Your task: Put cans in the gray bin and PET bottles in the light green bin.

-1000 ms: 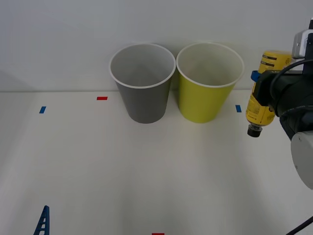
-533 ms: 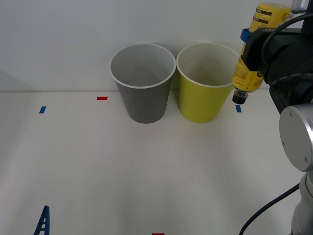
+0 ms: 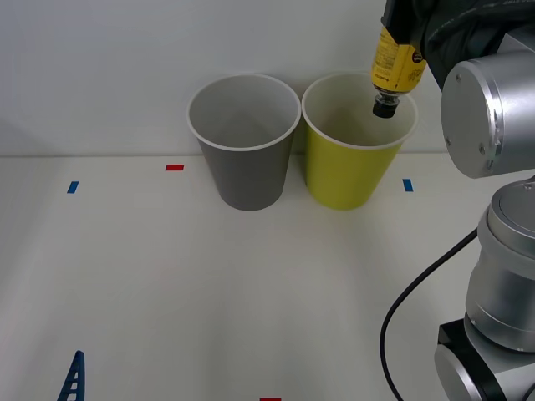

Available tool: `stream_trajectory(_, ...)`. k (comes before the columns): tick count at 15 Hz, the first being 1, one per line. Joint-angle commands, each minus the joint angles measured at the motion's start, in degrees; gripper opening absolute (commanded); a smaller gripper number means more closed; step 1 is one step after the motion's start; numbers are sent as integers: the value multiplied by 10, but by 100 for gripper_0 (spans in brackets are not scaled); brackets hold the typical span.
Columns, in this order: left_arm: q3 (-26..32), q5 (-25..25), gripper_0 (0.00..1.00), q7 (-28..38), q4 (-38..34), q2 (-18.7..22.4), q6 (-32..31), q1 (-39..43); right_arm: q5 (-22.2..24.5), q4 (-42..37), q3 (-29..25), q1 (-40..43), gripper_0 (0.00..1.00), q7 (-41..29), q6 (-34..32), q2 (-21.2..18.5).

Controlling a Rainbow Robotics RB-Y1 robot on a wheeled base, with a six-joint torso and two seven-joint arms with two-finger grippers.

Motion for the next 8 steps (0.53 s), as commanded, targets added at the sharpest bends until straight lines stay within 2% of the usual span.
stream_trajectory(1,0,0,100,0,0,0,0,0,-8,54,0,-13,0,-4,-49,-11)
stream_trajectory(5,0,0,100,0,0,0,0,0,-40,130,-2,-19,0,-5,-147,-37)
stream_trajectory(8,0,0,100,0,0,0,0,0,-53,161,-13,-18,0,-5,-197,-49)
